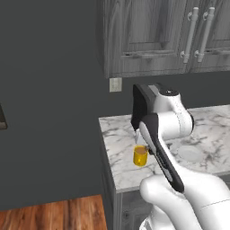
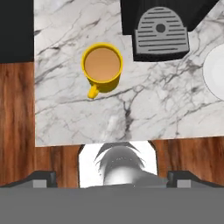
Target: Take a sugar cube from the saucer and place it inside the coffee. Then, grab milk from the fridge and place it next to the coffee on the counter to sweeten the coffee.
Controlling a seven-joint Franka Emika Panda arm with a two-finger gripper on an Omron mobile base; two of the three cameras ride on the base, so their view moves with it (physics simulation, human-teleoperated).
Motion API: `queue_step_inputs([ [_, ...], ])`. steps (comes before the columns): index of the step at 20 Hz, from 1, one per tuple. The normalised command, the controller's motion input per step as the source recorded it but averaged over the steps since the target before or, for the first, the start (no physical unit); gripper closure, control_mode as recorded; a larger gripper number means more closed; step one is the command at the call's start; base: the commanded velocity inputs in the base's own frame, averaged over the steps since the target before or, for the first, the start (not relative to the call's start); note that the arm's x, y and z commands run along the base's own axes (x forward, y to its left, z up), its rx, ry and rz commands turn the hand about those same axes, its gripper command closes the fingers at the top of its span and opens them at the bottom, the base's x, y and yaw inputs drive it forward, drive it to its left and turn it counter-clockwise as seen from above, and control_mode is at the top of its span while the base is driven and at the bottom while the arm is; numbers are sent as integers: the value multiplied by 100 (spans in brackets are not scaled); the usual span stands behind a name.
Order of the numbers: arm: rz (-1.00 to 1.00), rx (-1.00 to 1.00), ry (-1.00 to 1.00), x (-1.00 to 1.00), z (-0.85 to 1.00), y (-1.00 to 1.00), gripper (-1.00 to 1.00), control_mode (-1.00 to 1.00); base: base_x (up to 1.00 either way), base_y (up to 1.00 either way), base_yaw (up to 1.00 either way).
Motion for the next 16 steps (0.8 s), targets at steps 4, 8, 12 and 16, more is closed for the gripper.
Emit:
queue_step_inputs([
  [4,0,0,-23,-70,78,0,-100,-100,0,0,0],
  [8,0,0,-17,-33,55,0,-100,-100,0,0,0],
  [12,0,0,1,0,-1,0,-100,-100,0,0,0],
  [16,0,0,4,0,-2,0,-100,-100,0,0,0],
])
